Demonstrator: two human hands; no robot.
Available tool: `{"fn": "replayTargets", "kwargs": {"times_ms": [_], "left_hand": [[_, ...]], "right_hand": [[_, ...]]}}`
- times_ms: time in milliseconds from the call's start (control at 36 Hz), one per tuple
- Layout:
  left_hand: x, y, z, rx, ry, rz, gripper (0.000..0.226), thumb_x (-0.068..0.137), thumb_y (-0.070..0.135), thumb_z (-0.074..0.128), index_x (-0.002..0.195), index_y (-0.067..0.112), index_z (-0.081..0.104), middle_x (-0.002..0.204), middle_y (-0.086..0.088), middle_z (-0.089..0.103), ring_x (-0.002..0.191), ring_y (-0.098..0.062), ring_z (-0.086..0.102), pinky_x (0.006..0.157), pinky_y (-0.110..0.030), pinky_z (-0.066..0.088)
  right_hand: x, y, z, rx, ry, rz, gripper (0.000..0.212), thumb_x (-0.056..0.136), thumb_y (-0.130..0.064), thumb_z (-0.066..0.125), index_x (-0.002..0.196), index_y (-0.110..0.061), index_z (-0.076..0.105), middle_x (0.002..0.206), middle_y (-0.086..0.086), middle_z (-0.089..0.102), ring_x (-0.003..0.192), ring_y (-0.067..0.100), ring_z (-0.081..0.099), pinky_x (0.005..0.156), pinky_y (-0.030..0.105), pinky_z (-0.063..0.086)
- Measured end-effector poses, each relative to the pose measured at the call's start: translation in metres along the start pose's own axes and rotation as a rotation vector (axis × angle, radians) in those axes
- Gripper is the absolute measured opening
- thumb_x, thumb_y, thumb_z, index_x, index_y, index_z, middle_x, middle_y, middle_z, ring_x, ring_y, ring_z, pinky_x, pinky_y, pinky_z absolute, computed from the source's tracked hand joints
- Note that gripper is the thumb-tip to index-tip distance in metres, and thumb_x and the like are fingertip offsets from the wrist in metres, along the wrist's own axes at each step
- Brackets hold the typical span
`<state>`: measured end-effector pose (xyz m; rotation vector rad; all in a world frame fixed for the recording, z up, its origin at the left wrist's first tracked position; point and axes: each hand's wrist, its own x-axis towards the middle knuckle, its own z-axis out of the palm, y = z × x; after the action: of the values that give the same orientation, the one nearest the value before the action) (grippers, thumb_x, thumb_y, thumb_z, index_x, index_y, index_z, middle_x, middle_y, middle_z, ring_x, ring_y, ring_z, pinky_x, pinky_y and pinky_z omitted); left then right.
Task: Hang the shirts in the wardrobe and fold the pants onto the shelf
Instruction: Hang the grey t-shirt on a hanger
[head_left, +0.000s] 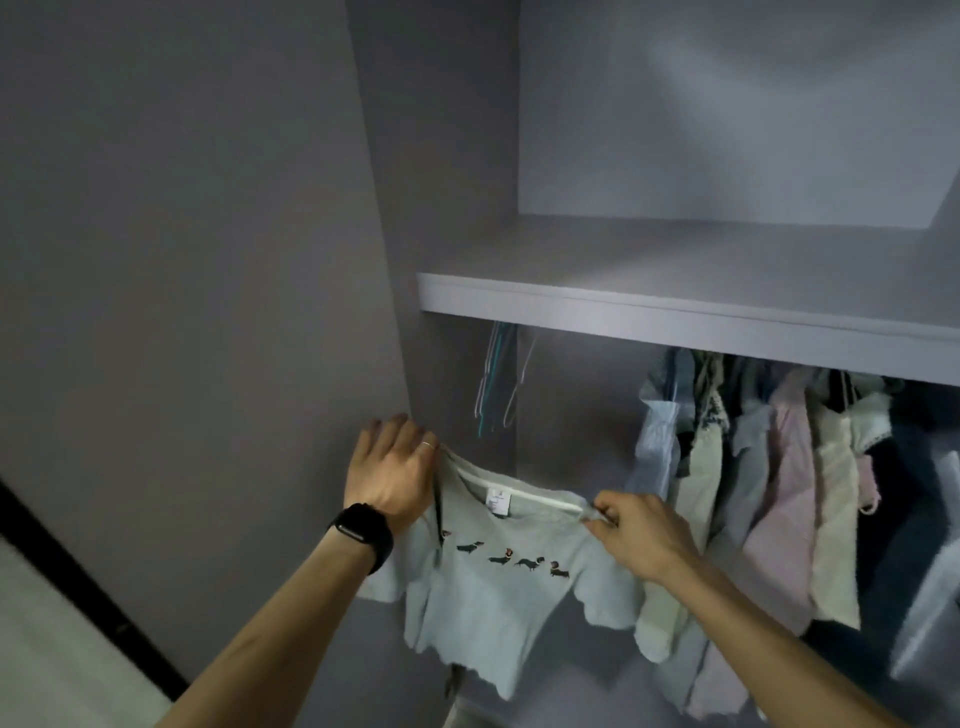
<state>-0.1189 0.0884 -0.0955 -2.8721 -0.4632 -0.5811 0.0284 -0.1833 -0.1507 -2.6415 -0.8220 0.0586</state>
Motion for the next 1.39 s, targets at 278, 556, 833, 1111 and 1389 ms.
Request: {"fn": "replayTargets", "kwargs": {"times_ms": [278,556,833,1111,1389], "left_hand": [[0.020,-0.056,-0.003,0.402,0.089,0.114,0.028,0.084,0.021,0.055,0.093,0.015,0.081,0.141,-0.019,0.057,0.136,-0.044,0.045,0.115,-0.062,0.013],[0.037,-0.080,0.027,0.862,-0.003,0.113,0.062,0.093,0.023,0.005,0.152,0.032,0.025,0.153,-0.019,-0.039,0.131,-0.052,-0.042,0.095,-0.070,-0.037],[0.034,-0.084,0.047,0.913,0.102,0.104,0.058,0.096,0.042,0.009,0.150,0.049,0.027,0.168,-0.009,-0.004,0.149,-0.047,-0.016,0.096,-0.072,-0.034],[0.024,-0.089,0.057,0.882,0.070,0.115,0.063,0.092,0.036,0.008,0.149,0.045,0.034,0.167,-0.014,-0.008,0.148,-0.049,-0.016,0.101,-0.073,-0.030],[0.028,-0.086,0.048,0.719,-0.065,0.044,0.053,0.102,0.029,0.023,0.154,0.039,0.031,0.153,-0.019,-0.040,0.137,-0.049,-0.041,0.099,-0.071,-0.034]], "right_hand": [[0.090,-0.025,0.018,0.269,-0.279,-0.063,0.017,0.084,-0.049,0.072,0.094,-0.039,0.064,0.090,-0.020,0.068,0.087,-0.001,0.066,0.079,0.020,0.053],[0.207,-0.073,0.044,0.404,0.114,0.113,0.057,0.089,-0.063,0.061,0.121,-0.019,0.044,0.128,0.010,0.063,0.117,0.033,0.060,0.090,0.034,0.046],[0.256,-0.102,0.085,0.429,0.282,0.297,0.098,0.096,-0.047,0.060,0.159,-0.001,0.000,0.157,0.020,0.037,0.140,0.038,0.042,0.111,0.038,0.038],[0.265,-0.088,0.056,0.646,0.296,0.423,0.048,0.094,-0.032,0.045,0.124,-0.002,0.067,0.124,0.018,0.067,0.096,0.029,0.061,0.082,0.037,0.048],[0.232,-0.070,-0.007,0.710,0.324,0.464,0.060,0.102,-0.050,0.040,0.128,0.000,0.063,0.132,0.020,0.063,0.118,0.038,0.060,0.101,0.038,0.048]]}}
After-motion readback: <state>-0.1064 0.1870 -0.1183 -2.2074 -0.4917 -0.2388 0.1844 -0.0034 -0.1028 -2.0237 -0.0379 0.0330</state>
